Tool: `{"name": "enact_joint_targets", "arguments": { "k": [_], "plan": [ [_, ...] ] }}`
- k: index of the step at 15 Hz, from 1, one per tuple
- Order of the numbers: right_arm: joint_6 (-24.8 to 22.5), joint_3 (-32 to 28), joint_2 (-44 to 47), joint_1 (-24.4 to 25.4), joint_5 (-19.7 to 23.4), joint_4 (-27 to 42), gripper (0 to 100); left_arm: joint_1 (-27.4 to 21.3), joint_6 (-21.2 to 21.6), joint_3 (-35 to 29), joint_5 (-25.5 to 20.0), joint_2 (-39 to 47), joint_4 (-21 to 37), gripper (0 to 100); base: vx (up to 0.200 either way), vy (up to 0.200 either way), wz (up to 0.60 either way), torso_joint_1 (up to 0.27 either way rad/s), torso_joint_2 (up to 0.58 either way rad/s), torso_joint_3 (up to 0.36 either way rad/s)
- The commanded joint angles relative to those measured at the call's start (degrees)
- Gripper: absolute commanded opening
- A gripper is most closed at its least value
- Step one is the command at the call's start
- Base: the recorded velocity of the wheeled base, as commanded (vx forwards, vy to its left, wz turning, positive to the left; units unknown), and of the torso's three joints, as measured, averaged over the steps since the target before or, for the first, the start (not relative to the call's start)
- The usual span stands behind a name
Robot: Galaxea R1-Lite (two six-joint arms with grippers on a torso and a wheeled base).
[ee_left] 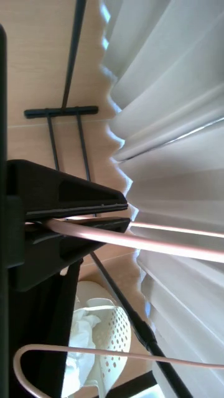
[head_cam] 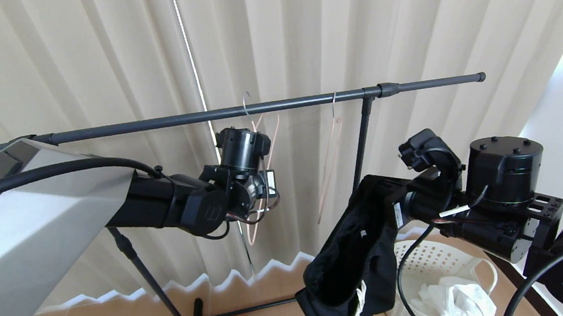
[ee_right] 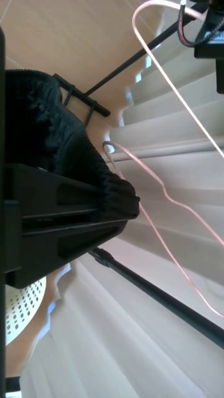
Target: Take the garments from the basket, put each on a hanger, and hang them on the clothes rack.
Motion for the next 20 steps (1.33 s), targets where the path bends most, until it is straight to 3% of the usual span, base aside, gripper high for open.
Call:
{"name": "enact_joint_targets", "arguments": {
  "k": [1, 5, 12, 18, 20],
  "plan": [
    [0.0, -0.2, -0.1, 0.0, 0.0, 0.0, 0, -0.1, 3.4, 6.0, 0.0, -2.5, -4.7, 0, 0.0, 0.0, 0.0, 0.0, 0.0, 0.0],
    [0.0, -0.2, -0.2, 0.0, -0.1, 0.0, 0, -0.1, 11.2, 15.1, -0.7, -6.9, -10.7, 0, 0.0, 0.0, 0.0, 0.0, 0.0, 0.0],
    [-0.1, -0.3, -0.4, 0.0, -0.1, 0.0, 0, -0.4, 21.5, 25.1, -0.4, -16.2, -10.7, 0, 0.0, 0.0, 0.0, 0.0, 0.0, 0.0],
    [-0.1, -0.3, -0.5, 0.0, -0.9, 0.0, 0, -0.9, 23.4, 28.7, -0.8, -21.7, -10.7, 0, 0.0, 0.0, 0.0, 0.0, 0.0, 0.0],
    [-0.1, -0.3, -0.8, -0.1, -0.9, 0.0, 0, -1.1, 24.4, 30.1, -3.7, -24.3, -10.7, 0, 0.0, 0.0, 0.0, 0.0, 0.0, 0.0]
  ]
}}
